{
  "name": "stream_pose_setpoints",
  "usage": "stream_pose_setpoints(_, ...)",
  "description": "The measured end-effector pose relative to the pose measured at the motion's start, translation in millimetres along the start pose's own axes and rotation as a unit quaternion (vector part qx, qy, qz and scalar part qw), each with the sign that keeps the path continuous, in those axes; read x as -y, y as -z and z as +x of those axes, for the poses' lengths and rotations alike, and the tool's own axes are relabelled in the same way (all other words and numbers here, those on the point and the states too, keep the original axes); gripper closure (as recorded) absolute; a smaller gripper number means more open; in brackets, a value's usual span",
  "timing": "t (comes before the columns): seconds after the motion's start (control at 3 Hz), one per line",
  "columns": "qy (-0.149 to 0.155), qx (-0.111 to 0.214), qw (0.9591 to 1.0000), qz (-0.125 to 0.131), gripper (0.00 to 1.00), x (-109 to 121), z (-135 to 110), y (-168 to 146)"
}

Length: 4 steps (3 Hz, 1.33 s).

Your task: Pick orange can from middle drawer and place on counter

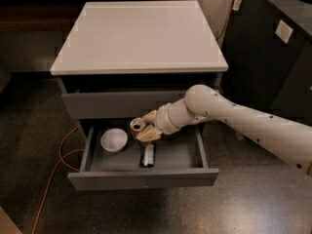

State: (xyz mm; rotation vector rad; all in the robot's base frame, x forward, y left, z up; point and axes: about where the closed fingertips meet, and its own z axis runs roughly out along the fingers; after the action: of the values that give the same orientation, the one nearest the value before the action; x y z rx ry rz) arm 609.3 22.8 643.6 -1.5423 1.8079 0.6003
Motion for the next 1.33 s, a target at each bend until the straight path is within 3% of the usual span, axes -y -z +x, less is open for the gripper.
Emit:
stream_pose_setpoints(0.67, 0.023, -0.016, 0.9996, 0.005, 1.00, -1.3, -8.5, 5.3)
stream_pose_setpoints(1.0, 0.019, 0.001, 0.9998, -0.004, 1.00, -3.3, -21.9, 13.6)
stream_pose_setpoints(1.33, 0.020, 0.037, 0.9990, -0.015, 1.00, -0.3, -60.8, 41.9)
